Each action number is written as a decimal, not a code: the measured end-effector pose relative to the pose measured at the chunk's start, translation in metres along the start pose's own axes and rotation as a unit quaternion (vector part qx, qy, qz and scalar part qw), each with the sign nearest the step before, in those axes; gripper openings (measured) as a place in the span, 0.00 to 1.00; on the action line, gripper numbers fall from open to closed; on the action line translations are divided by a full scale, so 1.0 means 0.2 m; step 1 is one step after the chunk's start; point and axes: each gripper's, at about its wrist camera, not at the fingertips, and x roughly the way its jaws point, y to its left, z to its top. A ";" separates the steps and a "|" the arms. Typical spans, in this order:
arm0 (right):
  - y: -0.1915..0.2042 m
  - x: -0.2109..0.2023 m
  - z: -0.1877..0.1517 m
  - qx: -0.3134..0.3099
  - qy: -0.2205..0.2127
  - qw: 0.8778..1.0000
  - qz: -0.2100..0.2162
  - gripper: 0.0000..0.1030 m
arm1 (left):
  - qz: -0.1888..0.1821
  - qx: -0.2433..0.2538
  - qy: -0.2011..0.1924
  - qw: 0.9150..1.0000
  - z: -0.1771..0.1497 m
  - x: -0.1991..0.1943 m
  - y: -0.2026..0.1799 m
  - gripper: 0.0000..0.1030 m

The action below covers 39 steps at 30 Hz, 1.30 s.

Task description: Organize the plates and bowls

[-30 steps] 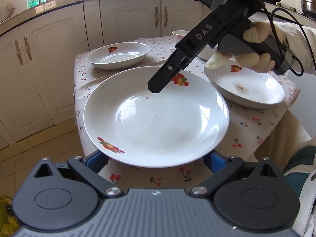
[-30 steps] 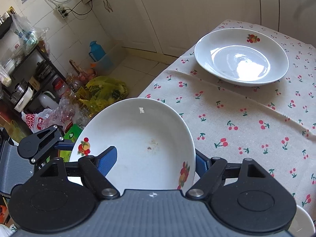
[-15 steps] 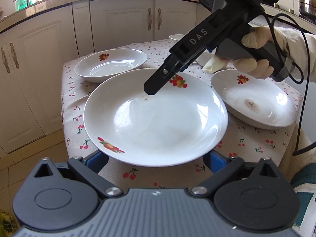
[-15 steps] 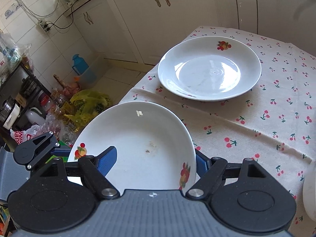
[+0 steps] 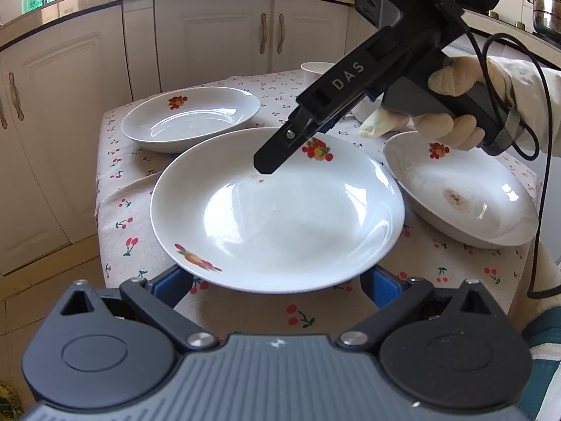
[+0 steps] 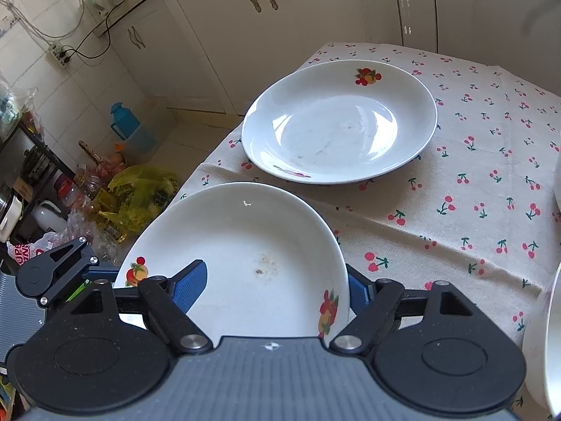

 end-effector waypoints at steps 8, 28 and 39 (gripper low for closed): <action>0.03 0.00 0.00 -0.021 0.002 1.000 -0.006 0.93 | 0.013 0.007 -0.006 1.000 -0.01 -0.01 -0.02 0.98; 0.26 -0.58 -0.40 -0.105 -0.136 0.979 -0.111 1.00 | 0.095 -0.042 -0.056 0.993 0.00 -0.35 -0.26 0.99; 0.30 -0.75 -0.88 -0.107 -0.161 0.965 -0.179 1.00 | 0.120 -0.101 -0.075 0.985 -0.01 -0.37 -0.47 0.99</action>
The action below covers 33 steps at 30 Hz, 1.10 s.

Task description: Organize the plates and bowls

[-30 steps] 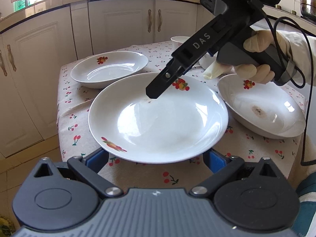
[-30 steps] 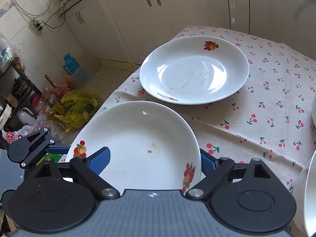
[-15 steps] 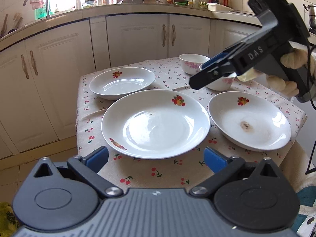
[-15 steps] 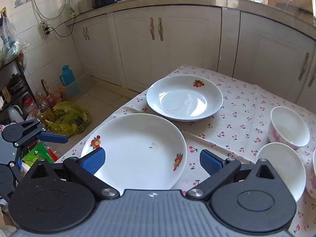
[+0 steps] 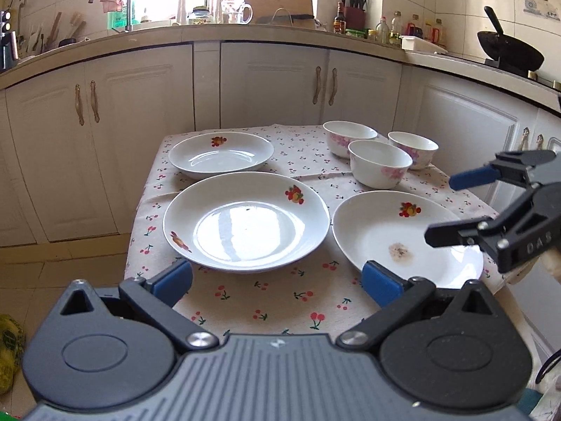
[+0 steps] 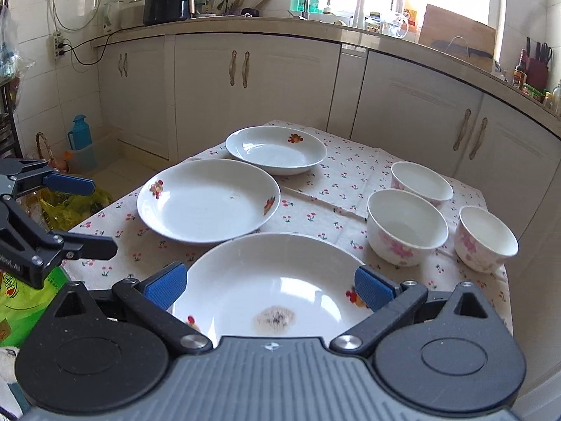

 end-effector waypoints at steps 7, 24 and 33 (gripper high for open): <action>0.00 -0.07 -0.21 0.022 0.016 1.000 -0.005 1.00 | 0.009 0.015 0.012 1.000 -0.01 0.01 -0.10 0.99; -0.04 0.01 -0.42 0.033 0.050 0.998 -0.011 1.00 | -0.045 0.049 0.057 0.996 0.10 0.13 -0.20 0.99; -0.09 0.08 -0.40 0.035 0.044 0.998 0.009 1.00 | -0.104 0.099 0.093 0.985 0.24 0.30 -0.28 0.99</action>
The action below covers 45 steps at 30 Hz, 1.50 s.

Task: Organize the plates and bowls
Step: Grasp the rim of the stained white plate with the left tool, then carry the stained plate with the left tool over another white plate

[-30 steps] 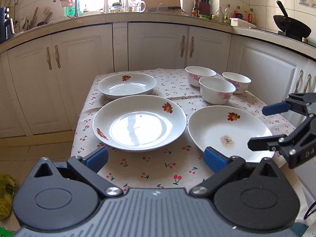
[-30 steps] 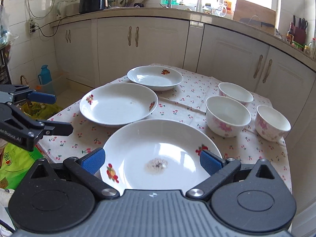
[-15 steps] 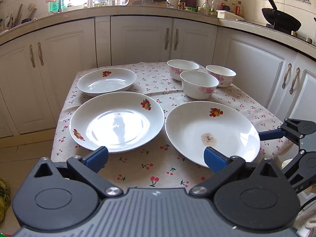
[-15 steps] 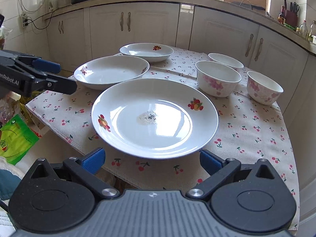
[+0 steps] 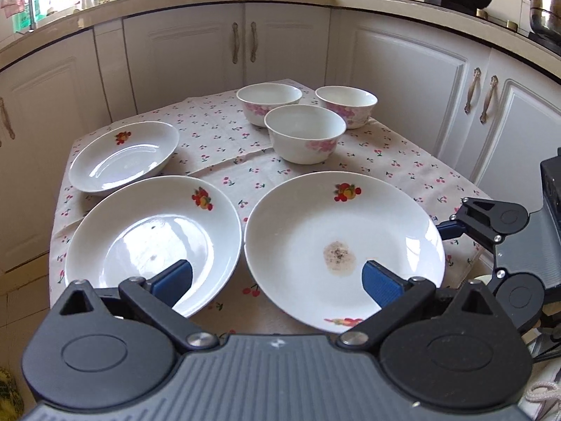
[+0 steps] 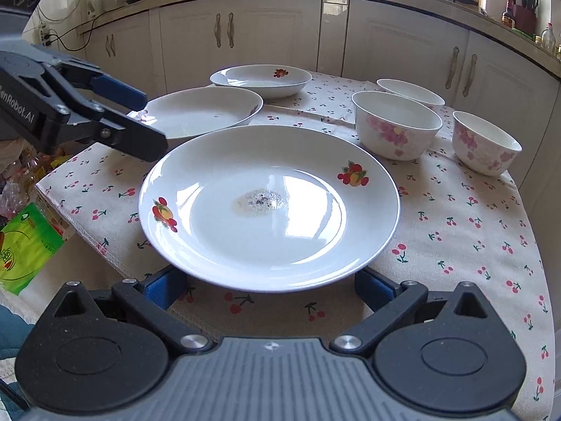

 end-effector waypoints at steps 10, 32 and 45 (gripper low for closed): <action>-0.01 0.00 -0.03 -0.001 -0.026 1.000 0.002 1.00 | -0.061 0.057 0.039 0.996 0.23 0.26 -0.03 0.99; 0.00 0.02 0.00 0.000 -0.014 1.000 0.002 1.00 | -0.182 0.129 0.202 0.954 0.40 0.65 -0.01 0.96; -0.01 0.02 0.01 0.000 -0.006 1.000 0.006 1.00 | -0.190 0.144 0.246 0.939 0.40 0.72 -0.02 0.95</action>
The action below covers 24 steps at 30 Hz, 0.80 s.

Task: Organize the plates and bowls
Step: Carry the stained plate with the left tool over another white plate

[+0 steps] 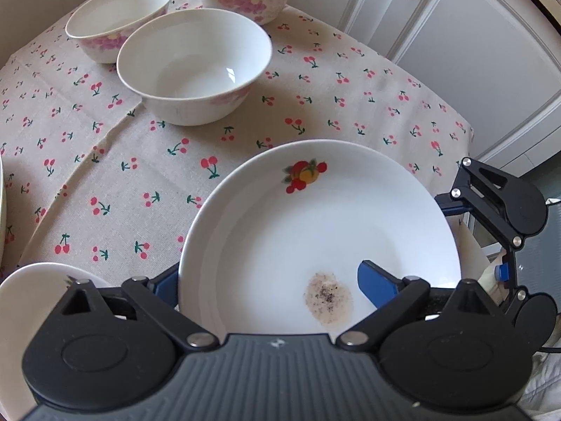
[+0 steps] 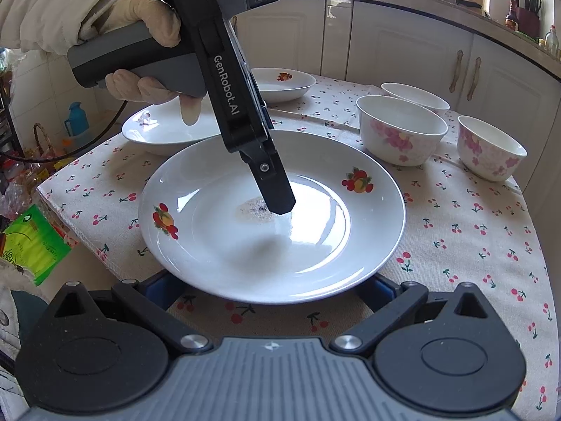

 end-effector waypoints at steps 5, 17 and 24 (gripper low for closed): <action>0.00 0.00 0.01 0.002 0.008 1.000 0.001 1.00 | 0.002 -0.003 -0.006 1.000 0.00 -0.01 0.01 0.91; -0.01 -0.01 0.04 0.001 0.020 1.000 0.002 1.00 | -0.007 -0.008 -0.027 1.000 0.00 -0.07 0.02 0.89; -0.03 -0.03 0.13 -0.010 0.015 1.000 0.007 1.00 | -0.002 -0.020 -0.058 0.998 -0.02 -0.20 0.05 0.89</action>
